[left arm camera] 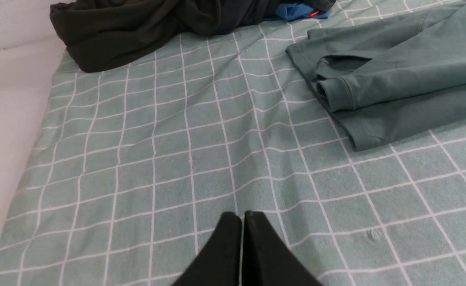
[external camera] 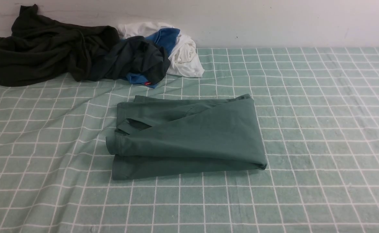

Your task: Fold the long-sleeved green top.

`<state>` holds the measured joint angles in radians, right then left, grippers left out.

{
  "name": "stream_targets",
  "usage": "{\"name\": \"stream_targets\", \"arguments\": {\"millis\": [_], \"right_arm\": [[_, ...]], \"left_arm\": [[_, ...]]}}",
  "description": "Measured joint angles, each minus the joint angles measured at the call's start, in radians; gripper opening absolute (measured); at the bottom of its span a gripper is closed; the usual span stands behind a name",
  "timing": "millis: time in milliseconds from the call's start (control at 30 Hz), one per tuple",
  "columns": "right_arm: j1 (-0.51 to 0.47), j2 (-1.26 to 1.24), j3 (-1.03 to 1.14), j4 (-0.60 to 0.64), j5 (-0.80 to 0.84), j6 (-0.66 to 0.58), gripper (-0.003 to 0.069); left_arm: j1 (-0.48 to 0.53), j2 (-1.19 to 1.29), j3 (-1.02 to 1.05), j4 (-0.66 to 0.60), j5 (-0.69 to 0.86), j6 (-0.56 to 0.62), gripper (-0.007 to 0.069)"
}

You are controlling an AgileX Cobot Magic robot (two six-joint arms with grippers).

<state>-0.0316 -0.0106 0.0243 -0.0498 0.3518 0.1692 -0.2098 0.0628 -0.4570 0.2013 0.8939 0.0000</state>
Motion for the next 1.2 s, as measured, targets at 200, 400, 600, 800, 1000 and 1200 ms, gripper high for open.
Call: {"name": "stream_targets", "arguments": {"millis": [200, 400, 600, 800, 1000, 1200], "right_arm": [[0.0, 0.0, 0.0, 0.0, 0.001, 0.0, -0.0014], [0.0, 0.0, 0.0, 0.0, 0.001, 0.0, -0.0014], [0.0, 0.0, 0.0, 0.0, 0.002, 0.0, -0.0014], [0.0, 0.0, 0.0, 0.0, 0.003, 0.0, -0.0014], [0.0, 0.0, -0.001, 0.0, 0.003, 0.0, -0.0014], [0.0, 0.0, -0.001, 0.0, 0.003, 0.0, -0.0014]], "left_arm": [[0.071, 0.0, 0.16, -0.029, -0.355, 0.0, -0.0003], [0.219, 0.0, 0.389, -0.11, -0.73, 0.0, -0.0003], [0.291, -0.066, 0.485, -0.152, -0.744, 0.0, -0.0003], [0.292, -0.073, 0.483, -0.174, -0.584, 0.054, -0.0003], [0.287, -0.073, 0.478, -0.178, -0.556, 0.085, -0.0003], [0.28, -0.073, 0.478, -0.18, -0.555, 0.085, -0.0003]]}}
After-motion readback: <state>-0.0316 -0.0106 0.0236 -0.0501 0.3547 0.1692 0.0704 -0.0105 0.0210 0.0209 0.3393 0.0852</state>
